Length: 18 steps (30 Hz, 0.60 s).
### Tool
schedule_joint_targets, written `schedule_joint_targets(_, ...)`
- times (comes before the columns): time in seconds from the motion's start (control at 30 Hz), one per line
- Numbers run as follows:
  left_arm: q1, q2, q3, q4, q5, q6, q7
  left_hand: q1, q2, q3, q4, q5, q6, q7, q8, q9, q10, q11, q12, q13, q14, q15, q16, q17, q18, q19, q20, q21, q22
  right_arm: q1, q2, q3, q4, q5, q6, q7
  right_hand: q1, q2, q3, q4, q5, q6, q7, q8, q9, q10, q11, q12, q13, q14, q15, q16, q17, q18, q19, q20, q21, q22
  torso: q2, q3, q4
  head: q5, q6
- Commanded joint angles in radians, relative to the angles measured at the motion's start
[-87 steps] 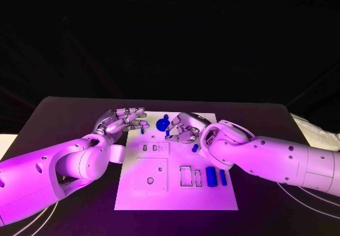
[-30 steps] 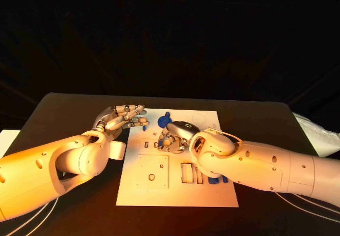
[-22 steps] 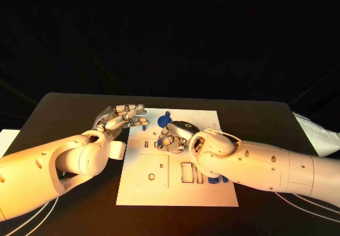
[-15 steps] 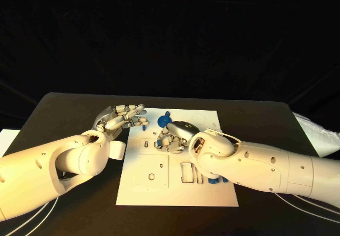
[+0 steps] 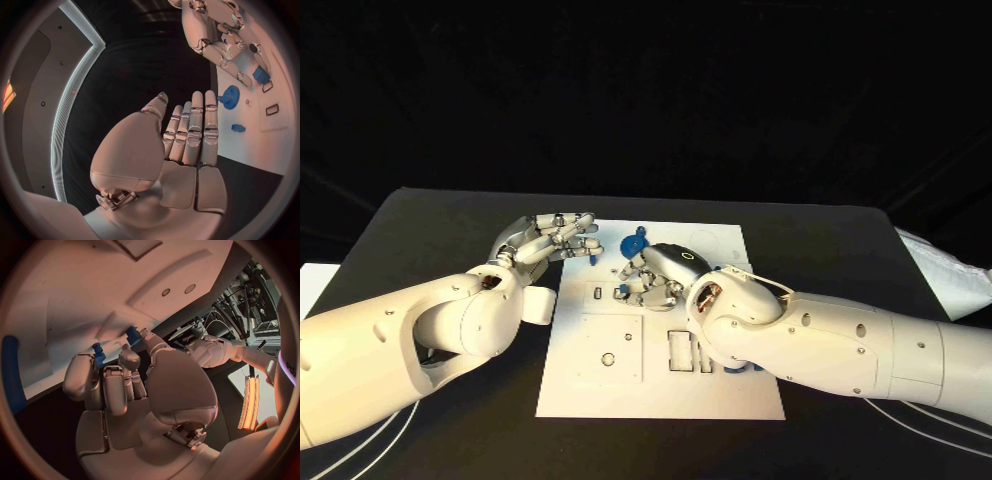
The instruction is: Assemble the parts on the task board
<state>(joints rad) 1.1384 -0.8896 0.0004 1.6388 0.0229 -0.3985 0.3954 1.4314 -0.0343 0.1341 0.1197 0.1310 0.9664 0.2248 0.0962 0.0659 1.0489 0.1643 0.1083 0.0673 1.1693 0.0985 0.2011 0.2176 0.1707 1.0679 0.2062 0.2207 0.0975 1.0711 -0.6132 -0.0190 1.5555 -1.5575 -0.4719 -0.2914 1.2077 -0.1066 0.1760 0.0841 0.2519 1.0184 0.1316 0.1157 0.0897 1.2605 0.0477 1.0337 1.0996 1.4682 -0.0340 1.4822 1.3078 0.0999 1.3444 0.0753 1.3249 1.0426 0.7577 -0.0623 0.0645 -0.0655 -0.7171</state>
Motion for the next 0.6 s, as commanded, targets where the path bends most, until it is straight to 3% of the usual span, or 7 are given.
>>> schedule_joint_targets(0.03,0.000,0.003,0.001,-0.001,-0.010,0.021,0.000,0.005,0.005,0.002,-0.010,-0.004,-0.002,0.004,-0.006,-0.001,-0.002,0.000,-0.005,-0.001,0.014,0.001,0.002,0.006,0.011,0.016,-0.002,-0.002,0.000,-0.002,-0.006,0.000,0.010,-0.006,-0.091,0.042,0.000,-0.013,-0.008,0.000,0.006,-0.008,0.001,-0.005,-0.001,-0.006,-0.001,-0.005,-0.003,0.067,0.006,-0.004,0.106,0.002,-0.008,0.001,-0.004,-0.002,0.000,0.0007,-0.0004,0.001,0.000)
schedule_joint_targets(0.2,0.000,0.003,0.001,-0.006,-0.065,0.009,-0.042,-0.008,0.006,0.008,-0.019,-0.003,0.017,-0.016,0.000,0.002,0.040,-0.023,0.009,0.005,0.131,-0.036,0.093,0.063,0.013,0.112,-0.035,0.053,0.027,-0.002,-0.035,0.004,0.038,0.022,-0.138,0.136,0.002,-0.020,-0.036,0.007,0.012,-0.033,0.007,-0.016,-0.006,-0.016,0.004,-0.013,-0.013,0.067,0.010,-0.006,0.104,0.003,-0.011,0.004,-0.010,-0.010,0.000,0.0015,-0.0011,0.004,0.001)
schedule_joint_targets(0.33,0.000,-0.001,0.001,-0.007,-0.172,0.005,-0.159,-0.060,0.005,0.007,0.014,-0.007,0.074,-0.063,0.024,0.012,0.158,-0.077,0.058,0.031,0.296,-0.090,0.318,0.206,0.014,0.252,-0.088,0.163,0.088,0.013,-0.091,0.014,0.078,0.122,-0.117,0.283,0.008,-0.014,-0.041,0.008,0.014,-0.038,0.008,-0.018,-0.008,-0.018,0.006,-0.012,-0.014,0.065,0.011,-0.011,0.097,0.004,-0.014,0.005,-0.013,-0.015,-0.003,0.0024,-0.0019,0.007,0.002)
schedule_joint_targets(0.43,0.001,-0.005,0.001,-0.006,-0.265,0.011,-0.269,-0.079,-0.008,0.004,0.030,-0.009,0.102,-0.097,0.037,0.019,0.246,-0.107,0.122,0.074,0.359,-0.125,0.776,0.660,0.011,0.321,-0.122,0.248,0.139,0.037,-0.141,0.018,0.109,0.230,-0.090,0.356,0.023,-0.002,-0.041,0.005,0.023,-0.039,0.010,-0.017,-0.009,-0.025,0.007,-0.017,-0.019,0.062,0.013,-0.017,0.089,0.005,-0.018,0.007,-0.018,-0.023,-0.006,0.0052,-0.0051,0.013,0.002)
schedule_joint_targets(0.47,0.002,-0.006,0.001,-0.006,-0.305,0.016,-0.317,-0.076,0.002,0.012,0.032,-0.007,0.115,-0.101,0.044,0.023,0.267,-0.114,0.148,0.095,0.360,-0.131,0.885,0.775,0.010,0.328,-0.131,0.274,0.158,0.047,-0.161,0.019,0.121,0.266,-0.081,0.373,0.031,0.002,-0.041,0.002,0.029,-0.039,0.010,-0.016,-0.009,-0.030,0.007,-0.022,-0.024,0.060,0.013,-0.021,0.082,0.006,-0.021,0.007,-0.022,-0.030,-0.009,0.0072,-0.0071,0.016,0.001)
schedule_joint_targets(0.5,0.004,-0.007,0.001,-0.005,-0.348,0.024,-0.368,-0.068,0.009,0.024,0.028,-0.007,0.133,-0.115,0.056,0.030,0.307,-0.130,0.202,0.136,0.376,-0.146,1.068,0.976,-0.002,0.359,-0.145,0.397,0.285,0.058,-0.180,0.020,0.132,0.300,-0.074,0.385,0.037,0.006,-0.041,0.000,0.033,-0.039,0.010,-0.016,-0.009,-0.032,0.007,-0.024,-0.026,0.059,0.013,-0.023,0.080,0.007,-0.023,0.007,-0.024,-0.032,-0.010,0.0084,-0.0081,0.018,0.000)
schedule_joint_targets(0.6,0.026,0.000,0.001,-0.013,-0.512,0.098,-0.564,-0.094,-0.001,0.034,0.051,-0.012,0.138,-0.142,0.084,0.056,0.264,-0.153,0.379,0.308,0.366,-0.155,1.224,1.151,-0.037,0.350,-0.156,0.635,0.534,0.099,-0.246,0.021,0.161,0.416,-0.053,0.402,0.046,0.014,-0.040,-0.002,0.038,-0.038,0.010,-0.014,-0.010,-0.033,0.007,-0.024,-0.027,0.059,0.013,-0.024,0.079,0.007,-0.024,0.008,-0.026,-0.034,-0.015,0.0136,-0.0142,0.026,-0.002)
